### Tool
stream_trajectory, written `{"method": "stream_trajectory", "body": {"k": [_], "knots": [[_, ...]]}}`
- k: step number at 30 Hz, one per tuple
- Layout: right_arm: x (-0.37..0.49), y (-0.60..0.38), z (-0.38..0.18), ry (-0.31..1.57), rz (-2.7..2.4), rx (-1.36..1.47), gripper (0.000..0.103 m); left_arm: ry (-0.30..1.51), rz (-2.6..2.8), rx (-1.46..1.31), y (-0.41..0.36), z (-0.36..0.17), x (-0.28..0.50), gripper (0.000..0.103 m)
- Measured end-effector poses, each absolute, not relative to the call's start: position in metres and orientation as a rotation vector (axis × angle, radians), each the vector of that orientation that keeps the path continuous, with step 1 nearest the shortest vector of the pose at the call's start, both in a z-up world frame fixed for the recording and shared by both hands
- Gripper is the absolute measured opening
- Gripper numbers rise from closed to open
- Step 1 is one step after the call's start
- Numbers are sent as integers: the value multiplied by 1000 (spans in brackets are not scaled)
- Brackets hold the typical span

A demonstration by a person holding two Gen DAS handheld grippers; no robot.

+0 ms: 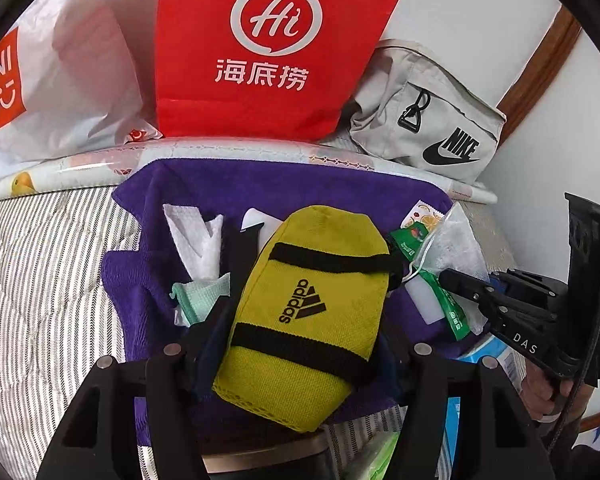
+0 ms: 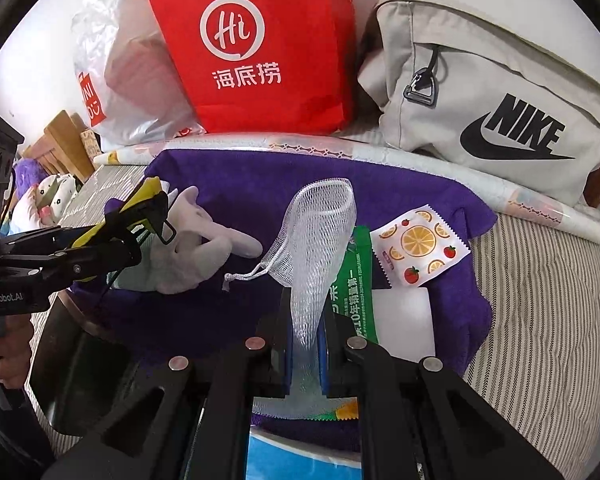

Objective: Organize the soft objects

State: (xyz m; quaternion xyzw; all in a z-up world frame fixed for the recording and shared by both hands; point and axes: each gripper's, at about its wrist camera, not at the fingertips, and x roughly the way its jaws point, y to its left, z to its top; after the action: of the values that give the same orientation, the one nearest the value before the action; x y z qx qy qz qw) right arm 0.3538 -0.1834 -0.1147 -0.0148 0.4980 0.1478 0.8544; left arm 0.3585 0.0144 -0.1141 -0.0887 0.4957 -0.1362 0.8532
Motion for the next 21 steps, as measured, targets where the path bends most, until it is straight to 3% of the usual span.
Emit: {"method": "stream_trajectory", "body": {"k": [4, 9, 13, 15, 21], "knots": [[356, -183, -116, 1052, 311, -30, 15, 1055, -295, -187, 14, -118, 360, 66], [355, -183, -113, 1029, 311, -42, 49, 1030, -290, -209, 16, -115, 360, 79], [354, -183, -110, 1018, 297, -49, 59, 1012, -302, -242, 19, -109, 358, 82], [354, -184, -108, 1015, 285, -45, 70, 1001, -313, -252, 19, -106, 357, 84], [350, -188, -98, 992, 277, -21, 74, 981, -305, -239, 22, -95, 349, 85]]}}
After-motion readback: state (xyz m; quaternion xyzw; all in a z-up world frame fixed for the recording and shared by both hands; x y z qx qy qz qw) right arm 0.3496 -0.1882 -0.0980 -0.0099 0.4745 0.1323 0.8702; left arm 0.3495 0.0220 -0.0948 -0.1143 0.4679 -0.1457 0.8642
